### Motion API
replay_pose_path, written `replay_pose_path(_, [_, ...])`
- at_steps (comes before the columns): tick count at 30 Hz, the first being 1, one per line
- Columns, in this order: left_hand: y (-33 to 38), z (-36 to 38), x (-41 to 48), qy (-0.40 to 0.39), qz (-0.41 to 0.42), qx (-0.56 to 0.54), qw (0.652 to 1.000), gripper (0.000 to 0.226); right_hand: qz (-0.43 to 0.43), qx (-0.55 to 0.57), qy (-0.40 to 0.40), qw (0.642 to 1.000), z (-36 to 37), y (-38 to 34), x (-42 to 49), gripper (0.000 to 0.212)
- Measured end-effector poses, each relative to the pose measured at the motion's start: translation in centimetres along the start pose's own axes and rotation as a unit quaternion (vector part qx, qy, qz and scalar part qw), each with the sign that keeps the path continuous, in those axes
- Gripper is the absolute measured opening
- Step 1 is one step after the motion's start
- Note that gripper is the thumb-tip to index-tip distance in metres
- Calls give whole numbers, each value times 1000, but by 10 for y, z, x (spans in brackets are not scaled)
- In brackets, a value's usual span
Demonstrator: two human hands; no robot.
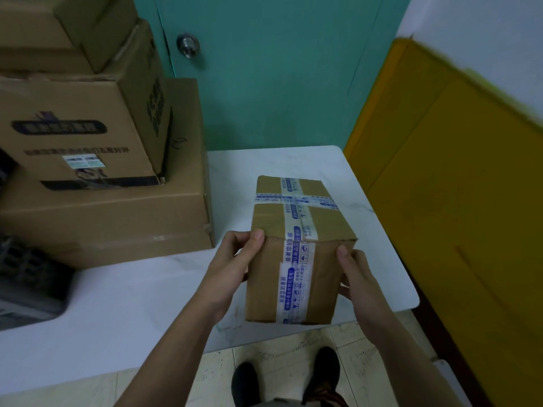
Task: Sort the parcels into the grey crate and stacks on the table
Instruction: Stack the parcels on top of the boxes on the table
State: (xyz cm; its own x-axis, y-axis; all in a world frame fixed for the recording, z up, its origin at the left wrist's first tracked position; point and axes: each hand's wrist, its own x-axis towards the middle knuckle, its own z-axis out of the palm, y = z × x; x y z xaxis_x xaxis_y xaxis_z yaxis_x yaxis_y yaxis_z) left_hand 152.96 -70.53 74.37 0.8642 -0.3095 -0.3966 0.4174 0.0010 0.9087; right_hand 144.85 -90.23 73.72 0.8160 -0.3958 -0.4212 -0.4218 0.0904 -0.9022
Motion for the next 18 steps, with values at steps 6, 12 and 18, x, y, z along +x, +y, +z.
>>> replay_pose_path(6, [0, -3, 0, -4, -33, -26, 999, 69, 8, 8, -15, 1000, -5, 6, 1, 63])
replay_pose_path(12, [0, -2, 2, -14, -77, 26, 997, 98, 77, -25, -40, 996, -9, 4, 6, 77])
replay_pose_path(18, [-5, -4, 6, -24, -87, 36, 995, 82, 89, -21, -77, 993, -14, 10, 8, 48])
